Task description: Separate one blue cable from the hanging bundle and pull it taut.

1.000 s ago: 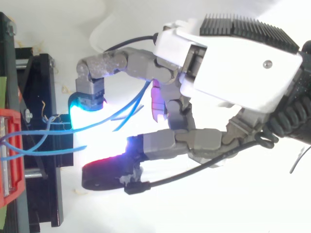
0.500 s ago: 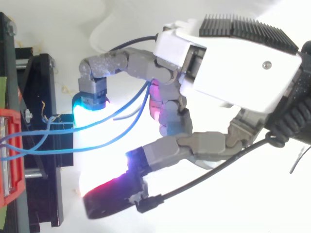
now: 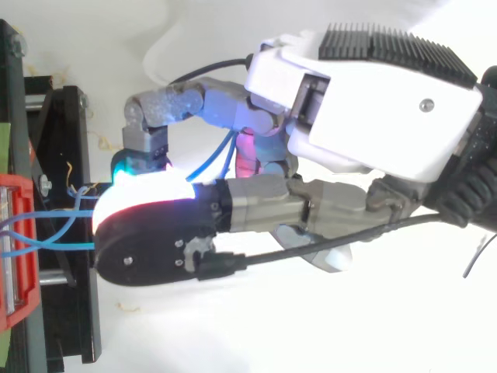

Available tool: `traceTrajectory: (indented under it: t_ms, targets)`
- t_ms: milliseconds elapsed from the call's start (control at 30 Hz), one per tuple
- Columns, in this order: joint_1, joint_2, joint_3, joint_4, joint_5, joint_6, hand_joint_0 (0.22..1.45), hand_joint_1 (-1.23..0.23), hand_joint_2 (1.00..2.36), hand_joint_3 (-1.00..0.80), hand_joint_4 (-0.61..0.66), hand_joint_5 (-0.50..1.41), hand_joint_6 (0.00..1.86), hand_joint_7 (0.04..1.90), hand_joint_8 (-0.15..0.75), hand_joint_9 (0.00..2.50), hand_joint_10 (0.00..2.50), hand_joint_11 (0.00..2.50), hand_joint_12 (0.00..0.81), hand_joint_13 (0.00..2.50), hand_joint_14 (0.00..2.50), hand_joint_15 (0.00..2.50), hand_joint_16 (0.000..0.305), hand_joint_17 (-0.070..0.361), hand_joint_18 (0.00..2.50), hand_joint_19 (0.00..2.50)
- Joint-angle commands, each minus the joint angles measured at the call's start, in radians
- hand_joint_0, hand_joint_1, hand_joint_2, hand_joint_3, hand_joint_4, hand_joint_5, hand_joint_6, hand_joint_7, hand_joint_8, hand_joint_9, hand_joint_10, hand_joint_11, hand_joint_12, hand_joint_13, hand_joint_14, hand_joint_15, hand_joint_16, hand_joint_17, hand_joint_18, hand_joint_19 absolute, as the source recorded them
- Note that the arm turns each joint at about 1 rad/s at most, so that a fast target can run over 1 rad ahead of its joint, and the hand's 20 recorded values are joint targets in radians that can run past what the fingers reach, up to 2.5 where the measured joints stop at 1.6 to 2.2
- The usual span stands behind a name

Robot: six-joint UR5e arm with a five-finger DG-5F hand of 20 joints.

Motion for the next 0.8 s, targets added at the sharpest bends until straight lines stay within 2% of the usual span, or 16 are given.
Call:
traceTrajectory:
  t_ms: [0,133,300,600,767]
  targets:
    - [-0.001,0.001,0.0,0.0,0.0,0.0,0.61,-0.42,1.0,-0.5,0.08,0.12,0.5,1.18,0.14,2.28,0.04,0.99,0.341,1.78,0.03,1.03,0.049,0.111,1.04,0.78]
    - [0.0,-0.001,0.0,0.0,0.0,0.001,0.66,-0.58,1.0,-0.5,0.08,0.13,0.5,1.18,0.135,2.28,0.04,1.0,0.34,1.78,0.03,1.04,0.047,0.107,1.05,0.78]
    - [0.0,-0.001,0.0,0.0,0.0,0.0,0.7,-0.69,1.0,-0.5,0.08,0.13,0.5,1.18,0.144,2.28,0.04,1.0,0.345,1.78,0.03,1.04,0.046,0.104,1.06,0.78]
    - [0.0,0.001,0.0,-0.002,-0.002,0.001,0.72,-0.75,1.01,-0.42,0.1,0.12,0.5,1.17,0.158,2.27,0.04,1.02,0.348,1.78,0.03,1.04,0.045,0.101,1.07,0.77]
    - [0.0,0.001,0.0,-0.002,0.0,0.001,0.73,-0.74,1.01,-0.32,0.14,0.13,0.51,1.16,0.112,2.3,0.04,1.02,0.347,1.78,0.03,1.04,0.044,0.098,1.07,0.78]
